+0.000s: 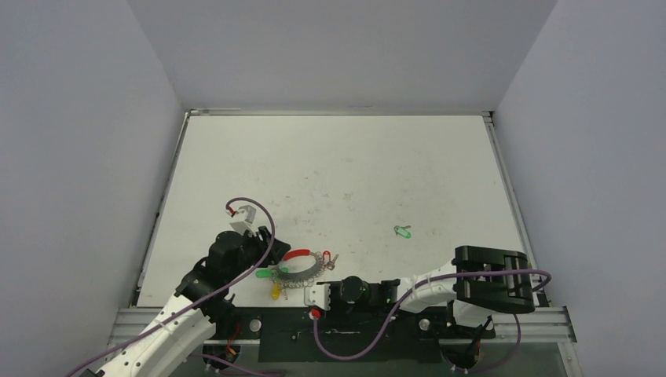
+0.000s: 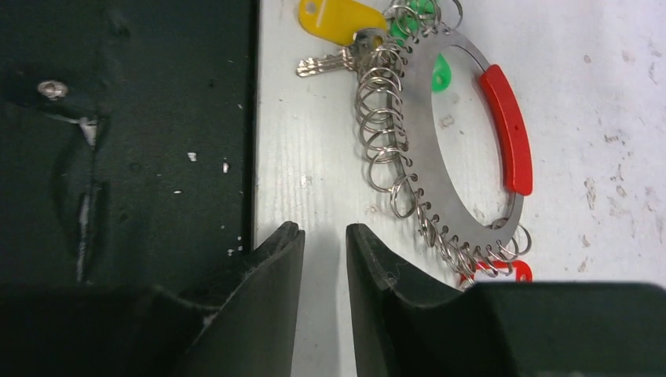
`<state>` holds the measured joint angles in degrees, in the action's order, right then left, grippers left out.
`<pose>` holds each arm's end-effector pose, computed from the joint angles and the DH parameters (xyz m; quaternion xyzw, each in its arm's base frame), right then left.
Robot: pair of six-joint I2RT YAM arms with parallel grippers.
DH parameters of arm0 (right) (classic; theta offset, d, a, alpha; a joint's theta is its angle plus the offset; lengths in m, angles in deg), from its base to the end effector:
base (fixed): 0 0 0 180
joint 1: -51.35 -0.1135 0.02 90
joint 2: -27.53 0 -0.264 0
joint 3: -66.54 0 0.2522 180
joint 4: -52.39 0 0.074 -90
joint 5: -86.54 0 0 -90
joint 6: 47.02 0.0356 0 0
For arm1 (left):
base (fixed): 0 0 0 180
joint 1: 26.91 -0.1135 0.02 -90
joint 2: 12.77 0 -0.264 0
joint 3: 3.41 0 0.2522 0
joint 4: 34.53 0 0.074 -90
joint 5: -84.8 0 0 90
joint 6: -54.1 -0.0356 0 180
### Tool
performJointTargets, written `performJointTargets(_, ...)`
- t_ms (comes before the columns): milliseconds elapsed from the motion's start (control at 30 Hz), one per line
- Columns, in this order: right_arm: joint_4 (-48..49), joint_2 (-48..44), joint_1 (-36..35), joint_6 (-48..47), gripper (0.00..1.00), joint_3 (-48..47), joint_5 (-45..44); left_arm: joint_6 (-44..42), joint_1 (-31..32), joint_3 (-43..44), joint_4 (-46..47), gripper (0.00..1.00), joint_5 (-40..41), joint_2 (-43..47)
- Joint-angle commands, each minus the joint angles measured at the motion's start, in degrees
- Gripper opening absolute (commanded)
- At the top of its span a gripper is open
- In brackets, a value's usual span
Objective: Put the keys on the keyring
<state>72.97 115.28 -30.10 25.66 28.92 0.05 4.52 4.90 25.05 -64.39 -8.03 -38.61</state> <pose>0.0375 0.2640 0.1297 -0.6656 0.5505 0.2895 0.4124 0.1110 -0.0709 0.1899 -0.0512 0.8520 -0.3238 0.4081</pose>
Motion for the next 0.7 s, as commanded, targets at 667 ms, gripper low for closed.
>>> performJointTargets(667,9.2,9.4,-1.4,-3.3,0.27,-5.4,-12.2,-0.1,-0.1,0.0,1.9,0.44,-0.2,-0.4)
